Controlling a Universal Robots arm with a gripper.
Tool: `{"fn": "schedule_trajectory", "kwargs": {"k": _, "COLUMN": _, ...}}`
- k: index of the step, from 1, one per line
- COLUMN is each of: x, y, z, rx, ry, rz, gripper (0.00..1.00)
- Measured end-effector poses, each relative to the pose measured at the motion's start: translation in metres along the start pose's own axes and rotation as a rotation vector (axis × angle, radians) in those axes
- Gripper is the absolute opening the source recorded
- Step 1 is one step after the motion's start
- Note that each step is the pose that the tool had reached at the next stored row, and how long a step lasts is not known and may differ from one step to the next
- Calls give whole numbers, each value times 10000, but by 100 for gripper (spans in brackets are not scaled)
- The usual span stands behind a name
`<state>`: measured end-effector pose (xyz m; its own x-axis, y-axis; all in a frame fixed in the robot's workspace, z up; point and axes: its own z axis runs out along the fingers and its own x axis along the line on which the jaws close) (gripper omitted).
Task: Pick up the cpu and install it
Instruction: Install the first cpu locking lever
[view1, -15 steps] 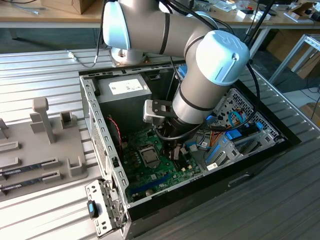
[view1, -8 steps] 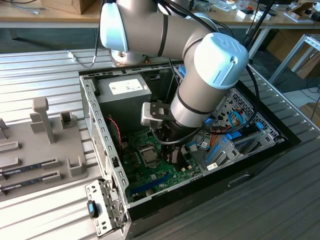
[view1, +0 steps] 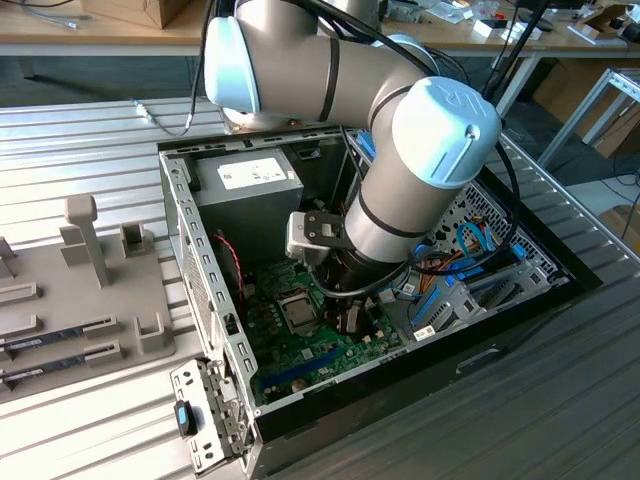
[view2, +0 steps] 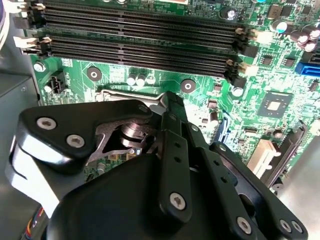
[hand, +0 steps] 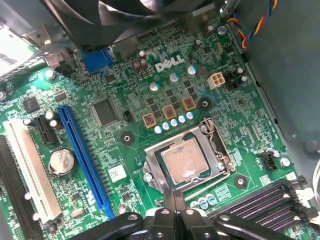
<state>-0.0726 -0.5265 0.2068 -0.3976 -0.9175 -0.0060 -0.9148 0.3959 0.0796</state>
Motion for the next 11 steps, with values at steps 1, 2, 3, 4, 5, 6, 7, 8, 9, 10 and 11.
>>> {"fn": "schedule_trajectory", "kwargs": {"k": 1, "x": 0, "y": -2, "z": 7, "rx": 0, "ry": 0, "rz": -1, "gripper": 11}}
{"fn": "schedule_trajectory", "kwargs": {"k": 2, "x": -1, "y": -3, "z": 13, "rx": 0, "ry": 0, "rz": -1, "gripper": 11}}
{"fn": "schedule_trajectory", "kwargs": {"k": 3, "x": -1, "y": -5, "z": 19, "rx": 0, "ry": 0, "rz": -1, "gripper": 11}}
{"fn": "schedule_trajectory", "kwargs": {"k": 4, "x": -2, "y": -8, "z": 23, "rx": 0, "ry": -1, "rz": -2, "gripper": 11}}
{"fn": "schedule_trajectory", "kwargs": {"k": 5, "x": -5, "y": -18, "z": 28, "rx": -1, "ry": 0, "rz": -2, "gripper": 11}}
{"fn": "schedule_trajectory", "kwargs": {"k": 6, "x": -8, "y": -31, "z": 31, "rx": -2, "ry": 0, "rz": -1, "gripper": 11}}
{"fn": "schedule_trajectory", "kwargs": {"k": 7, "x": -11, "y": -42, "z": 33, "rx": -3, "ry": 1, "rz": -1, "gripper": 11}}
{"fn": "schedule_trajectory", "kwargs": {"k": 8, "x": -15, "y": -54, "z": 35, "rx": -3, "ry": 3, "rz": 0, "gripper": 11}}
{"fn": "schedule_trajectory", "kwargs": {"k": 9, "x": -19, "y": -66, "z": 37, "rx": -4, "ry": 4, "rz": -1, "gripper": 11}}
{"fn": "schedule_trajectory", "kwargs": {"k": 10, "x": -25, "y": -87, "z": 43, "rx": -7, "ry": 5, "rz": -1, "gripper": 11}}
{"fn": "schedule_trajectory", "kwargs": {"k": 11, "x": -26, "y": -94, "z": 47, "rx": -6, "ry": 4, "rz": -2, "gripper": 11}}
